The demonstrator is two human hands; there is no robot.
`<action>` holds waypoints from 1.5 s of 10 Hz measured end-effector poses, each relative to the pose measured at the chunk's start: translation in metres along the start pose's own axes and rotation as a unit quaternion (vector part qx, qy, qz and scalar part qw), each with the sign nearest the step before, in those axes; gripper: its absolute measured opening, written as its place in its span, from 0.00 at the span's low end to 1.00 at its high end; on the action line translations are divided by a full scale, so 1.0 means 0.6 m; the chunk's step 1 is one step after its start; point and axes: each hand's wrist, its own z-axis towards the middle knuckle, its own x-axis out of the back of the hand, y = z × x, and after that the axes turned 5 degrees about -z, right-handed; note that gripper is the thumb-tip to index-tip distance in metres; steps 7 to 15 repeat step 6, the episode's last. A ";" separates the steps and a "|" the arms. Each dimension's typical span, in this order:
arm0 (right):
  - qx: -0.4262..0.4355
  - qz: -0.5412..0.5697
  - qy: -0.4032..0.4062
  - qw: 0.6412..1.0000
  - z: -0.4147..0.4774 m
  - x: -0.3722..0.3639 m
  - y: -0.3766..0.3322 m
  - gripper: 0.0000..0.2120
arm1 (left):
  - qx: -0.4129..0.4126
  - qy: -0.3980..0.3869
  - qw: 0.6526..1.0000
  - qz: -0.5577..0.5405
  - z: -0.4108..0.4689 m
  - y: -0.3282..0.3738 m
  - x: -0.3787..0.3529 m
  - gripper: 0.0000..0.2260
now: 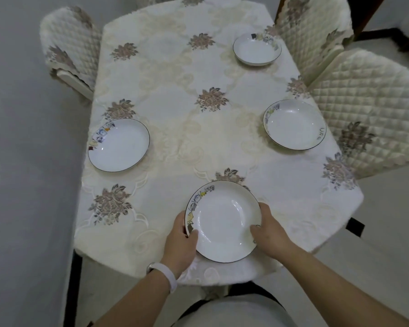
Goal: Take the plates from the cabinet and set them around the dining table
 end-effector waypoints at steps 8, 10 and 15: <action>-0.003 0.012 0.020 1.000 0.024 0.011 0.022 0.24 | -0.007 0.038 0.999 0.008 0.041 -0.008 -0.010 0.18; -0.003 0.012 0.020 1.000 0.024 0.011 0.022 0.24 | -0.007 0.038 0.999 0.008 0.041 -0.008 -0.010 0.18; -0.003 0.012 0.020 1.000 0.024 0.011 0.022 0.24 | -0.007 0.038 0.999 0.008 0.041 -0.008 -0.010 0.18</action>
